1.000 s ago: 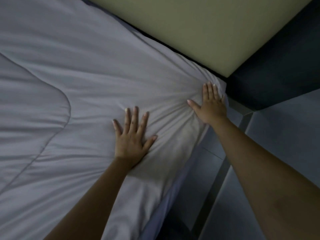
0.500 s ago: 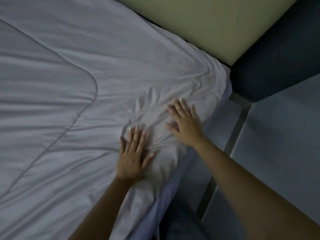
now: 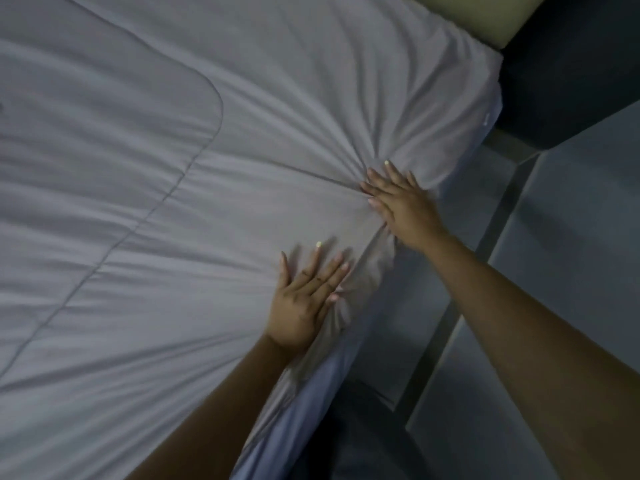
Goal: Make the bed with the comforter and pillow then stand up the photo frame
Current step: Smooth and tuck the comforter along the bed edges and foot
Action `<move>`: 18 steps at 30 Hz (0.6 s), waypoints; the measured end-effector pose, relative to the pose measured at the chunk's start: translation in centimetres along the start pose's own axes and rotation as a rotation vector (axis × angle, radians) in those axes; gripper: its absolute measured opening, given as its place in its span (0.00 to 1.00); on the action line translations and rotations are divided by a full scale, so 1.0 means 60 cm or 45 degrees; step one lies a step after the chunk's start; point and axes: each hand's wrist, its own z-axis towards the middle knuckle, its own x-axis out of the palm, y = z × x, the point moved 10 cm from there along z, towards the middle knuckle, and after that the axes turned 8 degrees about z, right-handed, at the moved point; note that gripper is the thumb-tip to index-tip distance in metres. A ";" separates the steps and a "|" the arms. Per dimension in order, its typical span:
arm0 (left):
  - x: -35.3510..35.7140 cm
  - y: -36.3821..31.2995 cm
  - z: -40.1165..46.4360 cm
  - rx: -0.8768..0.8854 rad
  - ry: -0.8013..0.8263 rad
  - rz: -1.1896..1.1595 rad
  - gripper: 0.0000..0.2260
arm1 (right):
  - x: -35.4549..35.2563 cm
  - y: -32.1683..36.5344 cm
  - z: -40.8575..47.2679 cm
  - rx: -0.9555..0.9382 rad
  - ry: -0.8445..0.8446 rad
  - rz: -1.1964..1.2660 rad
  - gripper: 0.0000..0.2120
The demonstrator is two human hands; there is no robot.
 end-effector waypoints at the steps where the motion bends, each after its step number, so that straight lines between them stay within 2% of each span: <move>1: 0.007 -0.009 -0.002 0.010 0.011 -0.018 0.19 | 0.005 -0.008 -0.013 0.034 0.009 0.009 0.23; 3: 0.039 -0.025 -0.012 0.039 0.112 0.056 0.19 | 0.017 -0.016 -0.037 0.121 0.024 -0.073 0.24; 6: 0.088 -0.026 -0.021 0.045 0.390 0.266 0.23 | 0.019 -0.026 -0.044 0.207 0.145 -0.234 0.30; 10: 0.074 0.012 -0.013 -0.194 0.405 0.269 0.30 | 0.005 -0.065 -0.050 0.352 0.212 -0.203 0.38; 12: 0.068 0.027 -0.011 -0.276 0.424 0.267 0.32 | 0.008 -0.067 -0.048 0.389 0.235 -0.203 0.39; 15: 0.076 0.029 -0.013 -0.287 0.472 0.267 0.32 | 0.011 -0.055 -0.048 0.441 0.195 -0.213 0.37; 18: 0.063 0.027 -0.011 -0.282 0.428 0.182 0.31 | 0.011 -0.057 -0.043 0.455 0.233 -0.194 0.39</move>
